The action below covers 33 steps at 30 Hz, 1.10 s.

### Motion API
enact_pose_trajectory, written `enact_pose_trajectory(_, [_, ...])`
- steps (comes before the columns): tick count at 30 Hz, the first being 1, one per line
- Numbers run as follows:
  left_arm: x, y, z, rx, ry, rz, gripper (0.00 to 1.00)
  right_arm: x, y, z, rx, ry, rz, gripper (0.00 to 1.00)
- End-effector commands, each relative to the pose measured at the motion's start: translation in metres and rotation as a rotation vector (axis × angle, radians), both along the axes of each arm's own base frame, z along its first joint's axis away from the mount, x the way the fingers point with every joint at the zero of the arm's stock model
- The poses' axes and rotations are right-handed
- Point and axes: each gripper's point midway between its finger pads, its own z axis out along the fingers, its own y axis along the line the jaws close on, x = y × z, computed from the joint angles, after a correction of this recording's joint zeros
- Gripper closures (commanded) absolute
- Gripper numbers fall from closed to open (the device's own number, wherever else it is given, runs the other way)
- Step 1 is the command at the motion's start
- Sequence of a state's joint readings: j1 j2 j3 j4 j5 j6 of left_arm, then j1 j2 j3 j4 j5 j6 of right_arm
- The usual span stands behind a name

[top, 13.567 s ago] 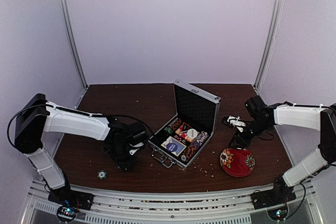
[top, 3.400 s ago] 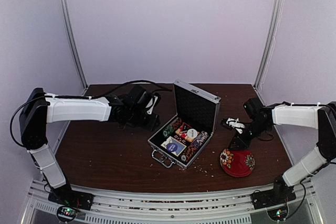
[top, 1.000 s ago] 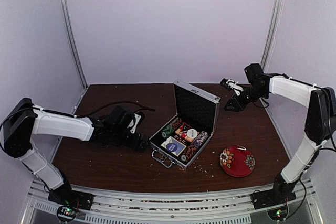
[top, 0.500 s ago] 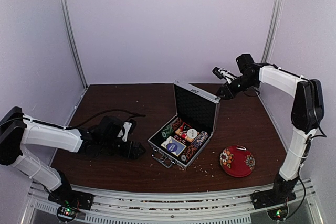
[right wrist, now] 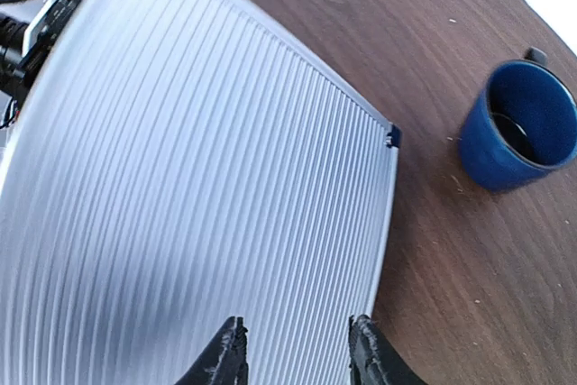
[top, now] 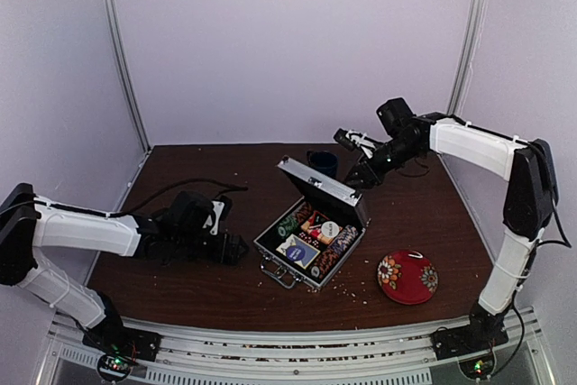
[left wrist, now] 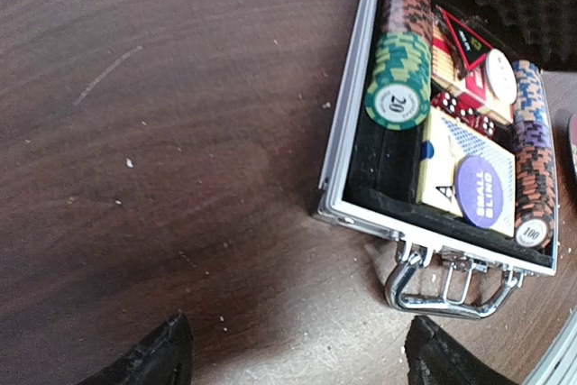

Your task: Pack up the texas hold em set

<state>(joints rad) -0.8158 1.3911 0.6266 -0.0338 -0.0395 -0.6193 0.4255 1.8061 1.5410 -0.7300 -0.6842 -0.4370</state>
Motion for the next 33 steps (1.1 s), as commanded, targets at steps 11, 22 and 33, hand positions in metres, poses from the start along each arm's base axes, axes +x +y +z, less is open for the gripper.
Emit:
enact_pose_trajectory(11, [-0.017, 0.019, 0.008, 0.008, 0.054, 0.033, 0.22, 0.016, -0.015, -0.018, -0.012, 0.076, -0.066, 0.51])
enact_pose_trajectory(22, [-0.062, -0.045, 0.019, -0.180, 0.024, -0.308, 0.28, -0.014, -0.009, -0.071, 0.004, 0.293, 0.009, 0.48])
enact_pose_trajectory(33, [-0.057, -0.097, 0.018, -0.209, 0.071, -0.388, 0.21, -0.018, -0.004, -0.027, 0.052, 0.134, 0.003, 0.55])
